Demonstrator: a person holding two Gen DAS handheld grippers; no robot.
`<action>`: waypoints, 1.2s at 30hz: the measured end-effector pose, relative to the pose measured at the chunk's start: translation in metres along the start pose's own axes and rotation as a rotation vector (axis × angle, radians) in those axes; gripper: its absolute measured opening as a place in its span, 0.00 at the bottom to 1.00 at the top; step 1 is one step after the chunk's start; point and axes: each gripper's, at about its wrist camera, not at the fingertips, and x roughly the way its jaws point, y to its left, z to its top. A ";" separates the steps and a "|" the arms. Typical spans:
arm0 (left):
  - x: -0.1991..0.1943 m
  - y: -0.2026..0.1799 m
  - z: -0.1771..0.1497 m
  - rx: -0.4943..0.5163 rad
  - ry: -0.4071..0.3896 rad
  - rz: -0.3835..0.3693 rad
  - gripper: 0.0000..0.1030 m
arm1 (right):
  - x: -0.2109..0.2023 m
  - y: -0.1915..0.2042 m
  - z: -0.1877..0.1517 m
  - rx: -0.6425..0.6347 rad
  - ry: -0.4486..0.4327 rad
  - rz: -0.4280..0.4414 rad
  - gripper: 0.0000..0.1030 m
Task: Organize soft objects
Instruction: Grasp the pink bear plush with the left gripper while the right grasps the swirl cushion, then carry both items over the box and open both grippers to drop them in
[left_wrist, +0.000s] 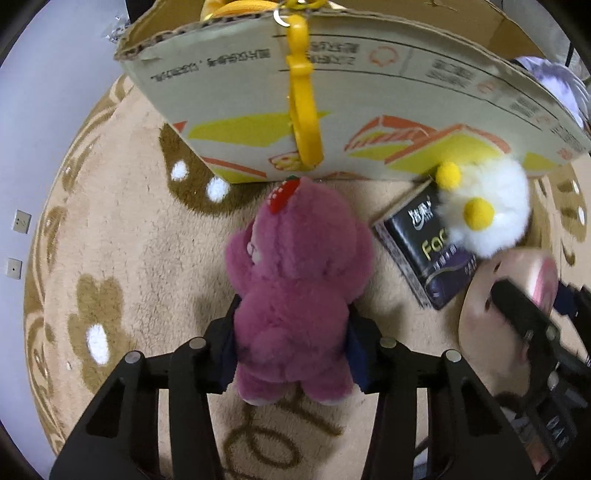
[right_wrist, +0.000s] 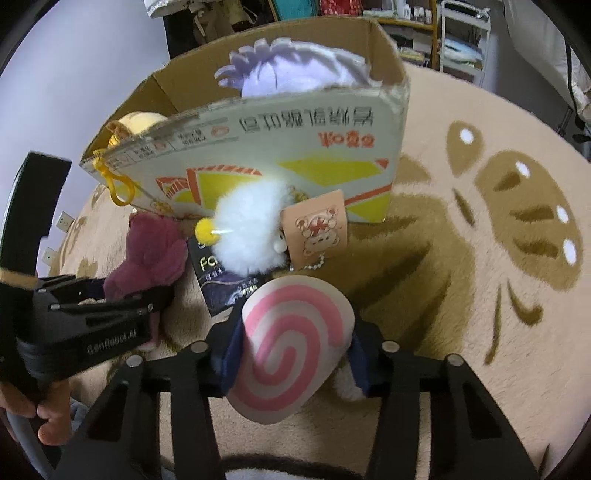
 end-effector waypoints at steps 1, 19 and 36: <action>-0.002 -0.001 -0.002 0.000 -0.002 -0.001 0.45 | -0.003 0.000 0.001 0.000 -0.012 -0.003 0.46; -0.096 0.023 -0.033 -0.057 -0.220 0.007 0.45 | -0.067 0.003 0.005 -0.054 -0.240 -0.016 0.41; -0.169 0.024 -0.038 -0.073 -0.615 0.045 0.45 | -0.125 0.011 0.034 -0.127 -0.465 -0.056 0.41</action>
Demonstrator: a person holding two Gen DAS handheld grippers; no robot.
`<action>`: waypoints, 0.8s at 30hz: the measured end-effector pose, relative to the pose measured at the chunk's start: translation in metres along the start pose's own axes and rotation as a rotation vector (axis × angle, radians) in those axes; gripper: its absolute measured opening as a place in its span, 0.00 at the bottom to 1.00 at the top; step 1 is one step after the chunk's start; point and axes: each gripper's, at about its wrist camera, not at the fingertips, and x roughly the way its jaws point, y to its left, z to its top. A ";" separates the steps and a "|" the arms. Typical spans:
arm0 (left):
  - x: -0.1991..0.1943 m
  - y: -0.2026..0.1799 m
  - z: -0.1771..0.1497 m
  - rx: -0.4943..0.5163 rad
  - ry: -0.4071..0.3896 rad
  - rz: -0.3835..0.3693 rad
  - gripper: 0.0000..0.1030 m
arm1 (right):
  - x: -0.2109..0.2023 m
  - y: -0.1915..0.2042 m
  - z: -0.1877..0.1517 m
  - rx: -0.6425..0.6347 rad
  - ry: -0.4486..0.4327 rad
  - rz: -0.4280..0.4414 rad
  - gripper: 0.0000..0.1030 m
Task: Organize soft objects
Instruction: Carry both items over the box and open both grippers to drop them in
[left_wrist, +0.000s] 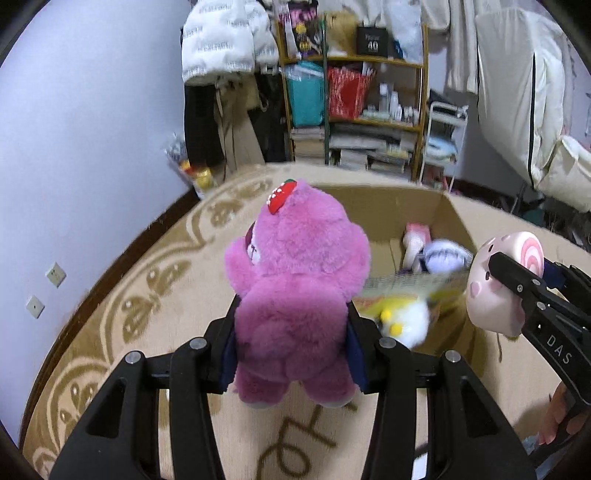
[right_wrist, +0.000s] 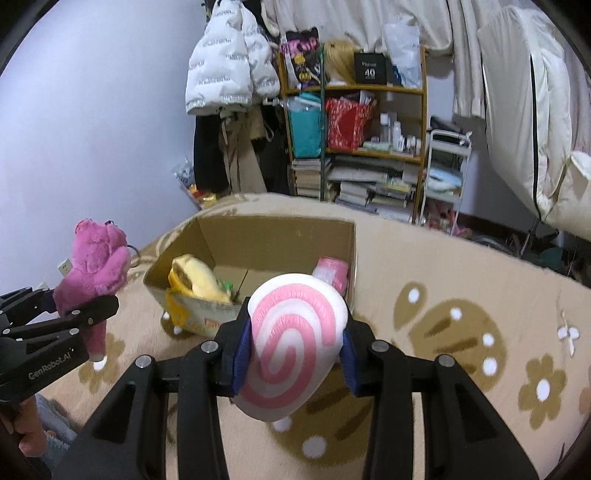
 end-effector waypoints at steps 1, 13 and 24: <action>0.000 0.000 0.003 0.001 -0.010 0.002 0.45 | -0.001 0.000 0.003 0.000 -0.008 0.001 0.41; 0.017 -0.012 0.042 0.032 -0.077 0.012 0.45 | 0.015 0.001 0.037 -0.016 -0.074 0.032 0.41; 0.046 -0.023 0.062 0.061 -0.075 0.011 0.45 | 0.041 -0.009 0.063 -0.019 -0.105 0.051 0.41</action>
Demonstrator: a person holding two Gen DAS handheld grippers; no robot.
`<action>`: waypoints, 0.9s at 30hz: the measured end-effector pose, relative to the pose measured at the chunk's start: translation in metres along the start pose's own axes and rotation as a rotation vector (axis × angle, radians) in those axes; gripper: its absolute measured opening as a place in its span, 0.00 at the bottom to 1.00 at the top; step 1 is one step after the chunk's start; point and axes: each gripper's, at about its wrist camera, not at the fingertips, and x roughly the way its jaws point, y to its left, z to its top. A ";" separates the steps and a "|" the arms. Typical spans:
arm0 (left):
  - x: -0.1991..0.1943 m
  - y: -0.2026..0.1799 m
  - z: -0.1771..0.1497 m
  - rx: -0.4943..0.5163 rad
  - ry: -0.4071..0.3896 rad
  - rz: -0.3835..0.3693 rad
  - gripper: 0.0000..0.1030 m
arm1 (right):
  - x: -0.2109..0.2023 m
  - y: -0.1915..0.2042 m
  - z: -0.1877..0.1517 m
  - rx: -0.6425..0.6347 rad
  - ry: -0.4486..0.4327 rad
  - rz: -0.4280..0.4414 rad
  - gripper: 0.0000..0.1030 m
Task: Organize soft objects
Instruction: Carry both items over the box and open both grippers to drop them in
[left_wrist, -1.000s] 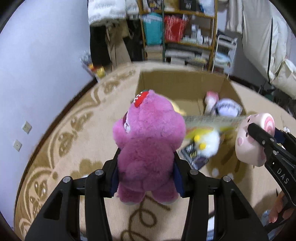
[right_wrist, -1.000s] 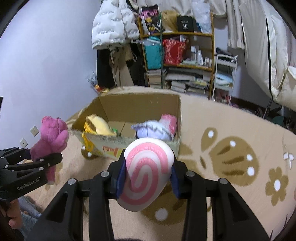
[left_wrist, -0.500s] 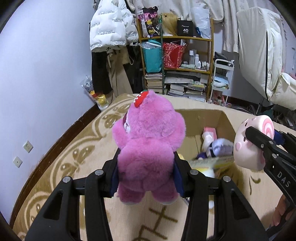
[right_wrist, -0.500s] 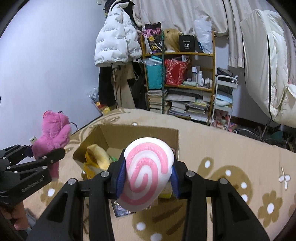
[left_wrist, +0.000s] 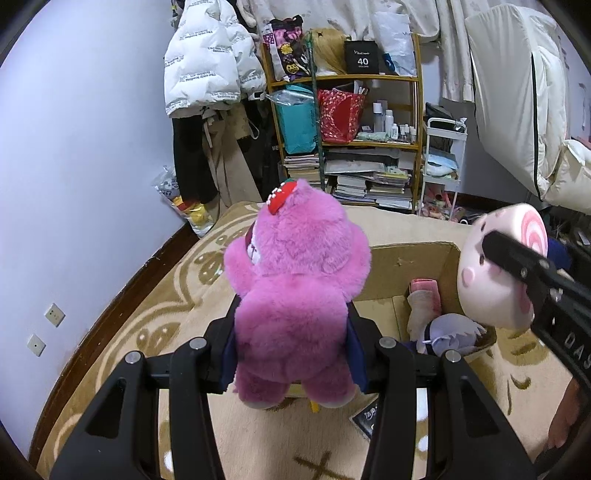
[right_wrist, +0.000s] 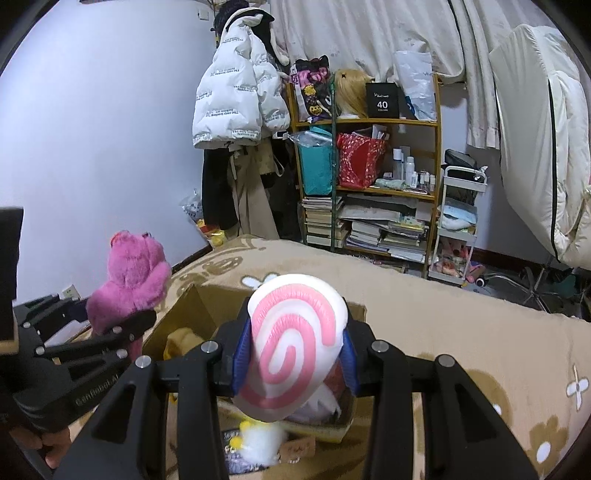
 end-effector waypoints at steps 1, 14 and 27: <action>0.003 -0.001 0.001 0.000 0.003 -0.002 0.45 | 0.003 -0.002 0.001 -0.001 -0.001 0.001 0.42; 0.031 0.000 0.008 -0.020 0.024 -0.038 0.45 | 0.037 -0.013 0.002 0.000 0.012 0.046 0.42; 0.058 -0.010 0.005 -0.002 0.081 -0.061 0.46 | 0.057 -0.031 -0.011 0.086 0.049 0.088 0.44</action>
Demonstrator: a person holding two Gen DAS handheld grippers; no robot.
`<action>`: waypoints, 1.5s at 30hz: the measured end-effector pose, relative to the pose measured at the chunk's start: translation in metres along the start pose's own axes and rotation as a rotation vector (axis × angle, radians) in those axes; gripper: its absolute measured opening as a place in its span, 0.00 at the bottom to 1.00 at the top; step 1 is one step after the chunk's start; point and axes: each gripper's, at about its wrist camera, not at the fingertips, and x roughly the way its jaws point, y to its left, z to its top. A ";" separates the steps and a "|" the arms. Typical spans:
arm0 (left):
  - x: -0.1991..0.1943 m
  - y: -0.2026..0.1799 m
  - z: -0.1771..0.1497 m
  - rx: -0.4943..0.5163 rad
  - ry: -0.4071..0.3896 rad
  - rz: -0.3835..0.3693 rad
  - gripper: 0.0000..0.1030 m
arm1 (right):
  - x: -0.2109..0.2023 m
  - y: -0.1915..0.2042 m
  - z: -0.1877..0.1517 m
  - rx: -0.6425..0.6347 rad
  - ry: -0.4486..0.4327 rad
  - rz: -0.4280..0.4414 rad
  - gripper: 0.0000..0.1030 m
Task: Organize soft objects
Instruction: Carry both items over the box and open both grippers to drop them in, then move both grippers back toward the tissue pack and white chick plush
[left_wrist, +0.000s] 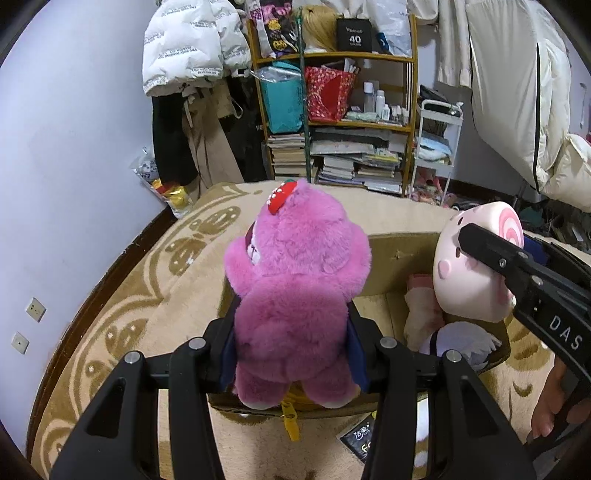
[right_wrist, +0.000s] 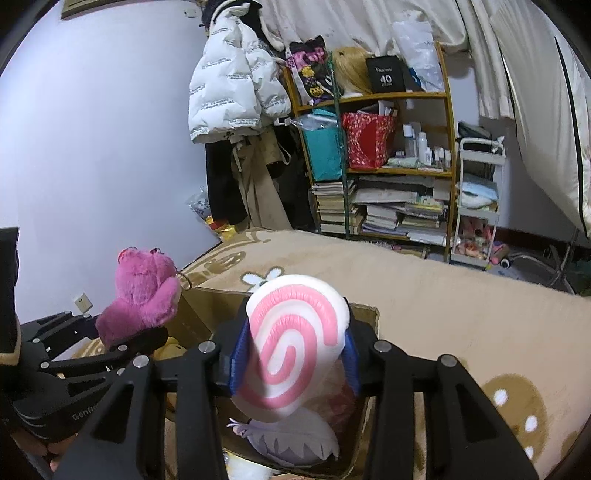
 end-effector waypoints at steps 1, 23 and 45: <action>0.002 -0.001 -0.001 0.003 0.004 0.001 0.46 | 0.001 -0.002 -0.001 0.007 0.004 0.003 0.44; 0.004 0.000 -0.012 0.006 0.055 0.044 0.66 | -0.006 -0.005 -0.006 0.018 0.030 0.043 0.74; -0.048 0.008 -0.040 -0.019 0.109 0.027 0.89 | -0.067 0.001 -0.018 0.047 0.037 0.025 0.90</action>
